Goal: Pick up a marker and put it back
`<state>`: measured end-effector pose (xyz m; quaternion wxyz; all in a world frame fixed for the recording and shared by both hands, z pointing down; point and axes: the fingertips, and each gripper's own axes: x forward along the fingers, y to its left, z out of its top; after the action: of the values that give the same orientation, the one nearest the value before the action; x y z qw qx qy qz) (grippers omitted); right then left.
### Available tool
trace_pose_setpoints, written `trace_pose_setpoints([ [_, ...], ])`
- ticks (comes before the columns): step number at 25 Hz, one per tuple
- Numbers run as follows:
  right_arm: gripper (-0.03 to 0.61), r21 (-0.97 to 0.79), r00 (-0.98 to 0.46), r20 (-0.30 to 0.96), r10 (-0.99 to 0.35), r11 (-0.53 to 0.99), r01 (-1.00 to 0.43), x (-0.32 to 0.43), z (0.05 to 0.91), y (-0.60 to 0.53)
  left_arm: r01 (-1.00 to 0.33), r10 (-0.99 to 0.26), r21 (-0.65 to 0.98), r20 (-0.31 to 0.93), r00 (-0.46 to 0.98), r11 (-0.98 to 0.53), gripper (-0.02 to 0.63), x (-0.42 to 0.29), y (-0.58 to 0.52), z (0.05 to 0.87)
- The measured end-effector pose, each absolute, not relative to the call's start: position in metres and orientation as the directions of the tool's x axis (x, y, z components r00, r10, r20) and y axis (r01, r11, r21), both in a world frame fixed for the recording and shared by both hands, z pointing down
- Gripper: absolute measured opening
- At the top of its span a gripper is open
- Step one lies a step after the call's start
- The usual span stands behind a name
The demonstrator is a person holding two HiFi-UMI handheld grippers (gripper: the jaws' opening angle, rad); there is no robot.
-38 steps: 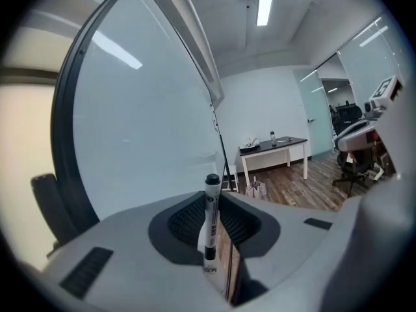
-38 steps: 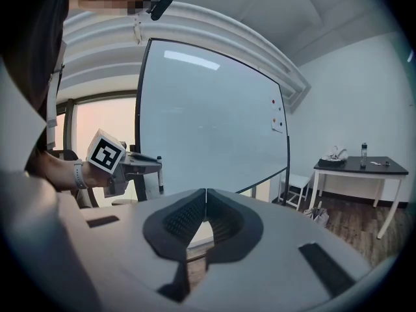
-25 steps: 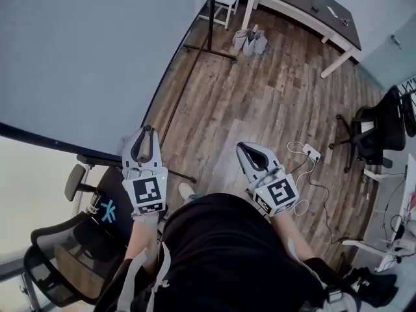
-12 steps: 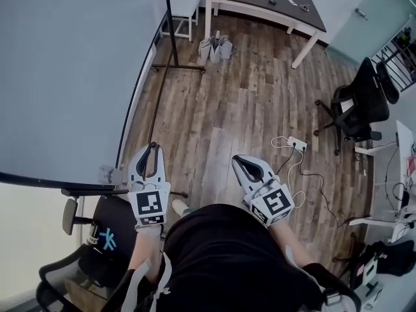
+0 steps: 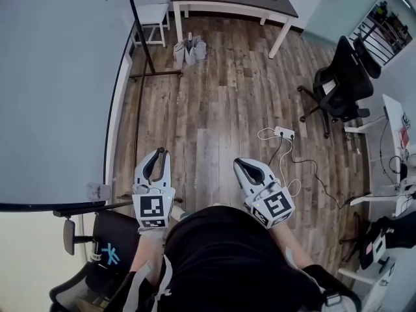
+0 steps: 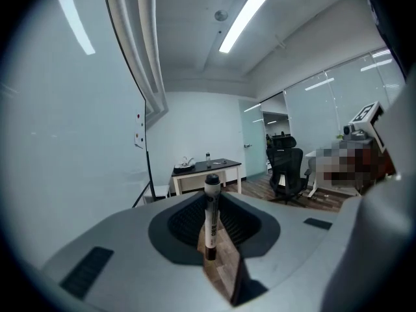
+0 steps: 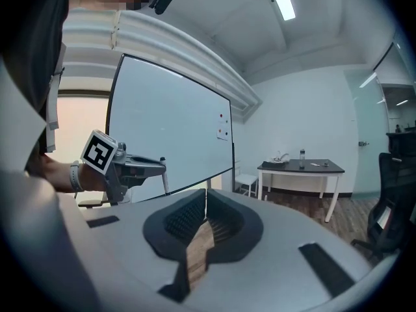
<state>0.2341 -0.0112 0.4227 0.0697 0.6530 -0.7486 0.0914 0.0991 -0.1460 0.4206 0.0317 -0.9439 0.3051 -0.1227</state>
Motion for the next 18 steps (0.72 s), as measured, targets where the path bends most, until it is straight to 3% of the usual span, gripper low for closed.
trace_pose_setpoints([
  [18,0.017,-0.046,-0.134,0.232,-0.963,0.127,-0.991,0.236,0.424,-0.008,-0.507,-0.504,-0.064,0.267,0.821,-0.860,0.075,0.112,-0.127,0.440],
])
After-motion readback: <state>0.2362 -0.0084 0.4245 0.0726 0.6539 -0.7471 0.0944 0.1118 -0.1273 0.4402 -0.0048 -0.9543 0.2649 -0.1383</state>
